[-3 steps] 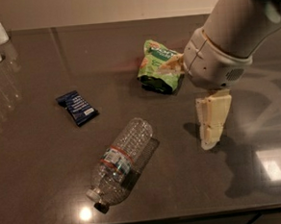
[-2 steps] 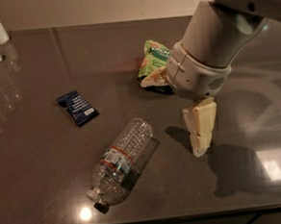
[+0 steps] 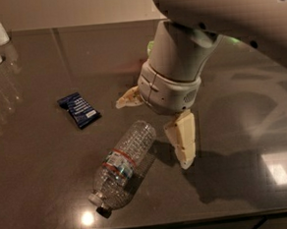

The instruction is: Place water bottle upright

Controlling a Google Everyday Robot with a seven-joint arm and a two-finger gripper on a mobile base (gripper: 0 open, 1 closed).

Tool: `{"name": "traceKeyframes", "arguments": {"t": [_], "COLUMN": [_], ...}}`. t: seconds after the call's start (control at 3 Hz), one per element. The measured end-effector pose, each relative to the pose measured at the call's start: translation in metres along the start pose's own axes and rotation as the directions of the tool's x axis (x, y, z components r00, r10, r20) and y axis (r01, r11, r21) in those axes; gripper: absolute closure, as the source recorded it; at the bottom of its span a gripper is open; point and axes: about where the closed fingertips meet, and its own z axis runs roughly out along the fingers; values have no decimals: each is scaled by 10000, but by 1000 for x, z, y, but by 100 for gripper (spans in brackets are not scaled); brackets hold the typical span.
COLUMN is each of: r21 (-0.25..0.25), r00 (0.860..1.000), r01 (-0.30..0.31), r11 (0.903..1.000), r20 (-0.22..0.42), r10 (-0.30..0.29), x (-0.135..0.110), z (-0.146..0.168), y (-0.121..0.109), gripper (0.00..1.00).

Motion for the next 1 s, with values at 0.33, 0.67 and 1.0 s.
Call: {"name": "traceKeyframes", "arguments": {"t": [0.33,0.67,1.0], "r21": [-230,-474,-752], "r00": [9959,9838,9663], "r01": [882,1722,2421], "r11": [9958,9839,9673], "r20": [-153,-433,-718], "r10": [-886,-1742,-2474], "x": [-17,-31,-39], "z": [16,33,50], "y": [-3,-4,-5], "gripper": [0,0,0]}}
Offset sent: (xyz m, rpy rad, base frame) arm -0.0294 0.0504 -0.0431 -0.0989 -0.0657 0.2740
